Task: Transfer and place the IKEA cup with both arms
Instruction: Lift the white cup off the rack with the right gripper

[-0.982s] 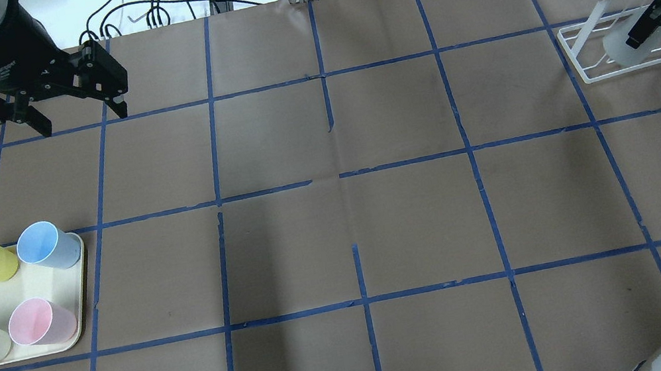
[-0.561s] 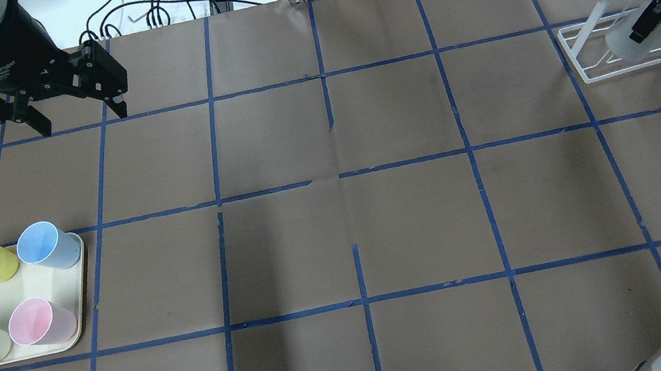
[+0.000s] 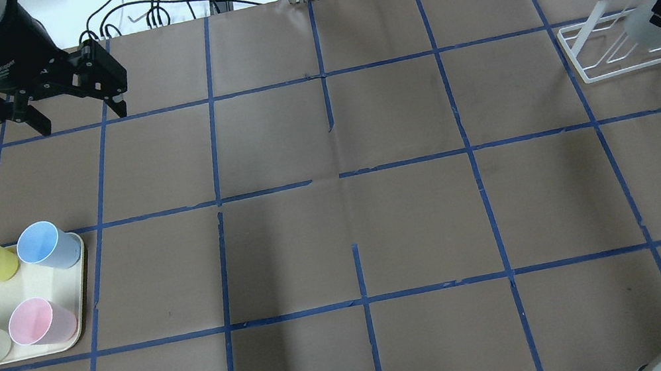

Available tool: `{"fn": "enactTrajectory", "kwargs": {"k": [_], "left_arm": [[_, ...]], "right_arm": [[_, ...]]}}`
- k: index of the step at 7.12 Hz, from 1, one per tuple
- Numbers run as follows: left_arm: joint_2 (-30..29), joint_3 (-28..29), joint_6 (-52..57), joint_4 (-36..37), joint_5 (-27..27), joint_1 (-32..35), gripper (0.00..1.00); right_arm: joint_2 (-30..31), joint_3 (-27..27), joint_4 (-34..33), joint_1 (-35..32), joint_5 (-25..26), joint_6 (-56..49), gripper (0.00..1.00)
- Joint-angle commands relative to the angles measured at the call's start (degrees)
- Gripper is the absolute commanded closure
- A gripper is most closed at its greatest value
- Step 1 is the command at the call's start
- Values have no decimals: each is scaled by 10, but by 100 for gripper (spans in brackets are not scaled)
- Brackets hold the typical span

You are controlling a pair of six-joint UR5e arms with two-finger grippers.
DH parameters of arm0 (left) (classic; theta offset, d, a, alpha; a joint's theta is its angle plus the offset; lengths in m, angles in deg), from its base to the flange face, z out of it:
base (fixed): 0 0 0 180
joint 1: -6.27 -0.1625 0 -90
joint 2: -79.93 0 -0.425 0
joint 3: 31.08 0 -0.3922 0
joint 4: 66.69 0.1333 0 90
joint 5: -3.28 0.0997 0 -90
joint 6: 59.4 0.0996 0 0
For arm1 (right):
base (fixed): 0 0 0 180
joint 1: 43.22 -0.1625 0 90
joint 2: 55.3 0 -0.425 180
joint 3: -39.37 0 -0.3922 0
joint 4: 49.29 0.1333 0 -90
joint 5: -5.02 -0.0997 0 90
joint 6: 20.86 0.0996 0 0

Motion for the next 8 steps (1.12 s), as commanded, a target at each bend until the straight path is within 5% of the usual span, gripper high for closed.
{"fn": "enactTrajectory", "kwargs": {"k": [1,5,8], "left_arm": [[0,0,1,0,1,0,0],[1,0,0,-4,-15,0,0],[6,-1,-2,-7,-16,-1,0]], "right_arm": [[32,-1,20,0,9,2,76],[115,0,103,-16,-4,12,82],[137,1,189,-94,-118,183,85]]}}
